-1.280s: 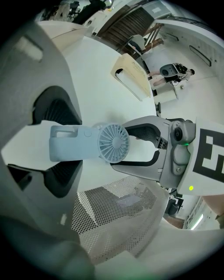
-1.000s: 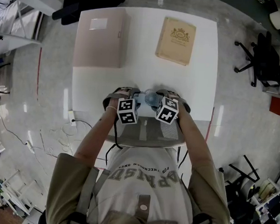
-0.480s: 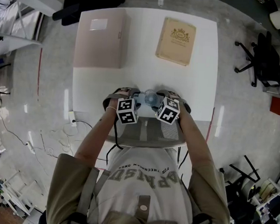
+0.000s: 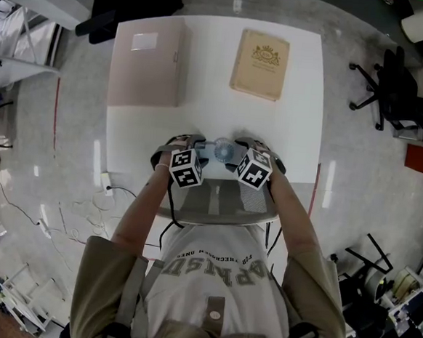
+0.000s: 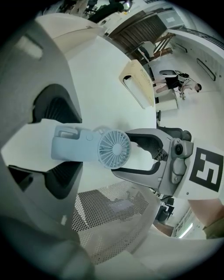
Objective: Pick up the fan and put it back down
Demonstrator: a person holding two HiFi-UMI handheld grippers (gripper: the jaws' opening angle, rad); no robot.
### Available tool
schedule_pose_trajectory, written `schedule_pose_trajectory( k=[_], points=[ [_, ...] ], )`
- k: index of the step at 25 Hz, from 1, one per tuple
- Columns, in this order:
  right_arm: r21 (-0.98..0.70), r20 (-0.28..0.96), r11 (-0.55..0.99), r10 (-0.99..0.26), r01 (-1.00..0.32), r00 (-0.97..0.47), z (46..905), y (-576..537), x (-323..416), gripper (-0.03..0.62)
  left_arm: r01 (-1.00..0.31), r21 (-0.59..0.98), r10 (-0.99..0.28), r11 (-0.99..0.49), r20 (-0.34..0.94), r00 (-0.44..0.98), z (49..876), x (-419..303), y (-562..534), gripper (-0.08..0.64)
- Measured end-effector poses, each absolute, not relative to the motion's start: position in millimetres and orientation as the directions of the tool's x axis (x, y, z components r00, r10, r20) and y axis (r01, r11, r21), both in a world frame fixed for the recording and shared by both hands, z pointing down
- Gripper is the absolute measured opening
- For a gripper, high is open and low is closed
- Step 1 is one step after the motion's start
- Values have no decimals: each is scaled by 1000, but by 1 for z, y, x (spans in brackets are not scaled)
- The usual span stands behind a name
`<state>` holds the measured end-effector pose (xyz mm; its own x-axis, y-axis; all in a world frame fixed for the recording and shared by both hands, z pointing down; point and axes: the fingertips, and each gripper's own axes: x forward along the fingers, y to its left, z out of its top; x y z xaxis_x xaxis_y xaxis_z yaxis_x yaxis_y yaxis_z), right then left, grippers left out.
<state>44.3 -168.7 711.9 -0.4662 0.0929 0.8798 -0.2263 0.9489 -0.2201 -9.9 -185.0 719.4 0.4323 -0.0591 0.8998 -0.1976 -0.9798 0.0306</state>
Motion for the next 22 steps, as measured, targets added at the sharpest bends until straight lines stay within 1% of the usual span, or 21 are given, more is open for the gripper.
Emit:
schedule_pose_trajectory(
  k=[3,4,5,6,7,9,11,13,15,18,20,22],
  points=[
    [-234,866,931,69,-280,-495,705,-173,47,322,-221,66,-42,-973,893,447,721,-11,-184,287],
    [-243,859,923,63,-297,-508,702,-173,48,322,-230,91,-26,-969,889,458,720,-12,-183,298],
    [-256,851,915,59,-313,-522,699,-173,48,322,-228,117,-3,-967,885,466,720,-12,-181,324],
    [-268,842,906,55,-328,-536,696,-173,48,322,-216,136,19,-967,883,468,720,-12,-178,376],
    [-276,835,899,49,-341,-548,693,-173,49,322,-201,144,35,-969,885,463,721,-13,-175,396],
    [-283,828,889,36,-361,-559,689,-172,53,322,-190,144,44,-971,891,451,720,-16,-173,396],
    [-274,827,881,12,-385,-562,684,-172,58,322,-217,148,35,-965,892,451,720,-22,-173,397],
    [-251,827,873,-31,-418,-562,676,-175,64,322,-265,165,24,-950,885,465,718,-32,-171,397],
    [-228,815,854,-95,-467,-571,666,-182,73,322,-342,211,9,-916,862,507,710,-43,-171,397],
    [-239,756,790,-213,-565,-618,634,-197,84,322,-483,268,-78,-833,808,583,682,-65,-179,397],
    [-243,706,752,-297,-613,-643,610,-204,88,321,-568,262,-189,-780,767,613,658,-79,-189,397],
    [-229,648,722,-388,-653,-656,584,-211,89,322,-647,241,-330,-723,702,630,629,-89,-203,396]
  ],
)
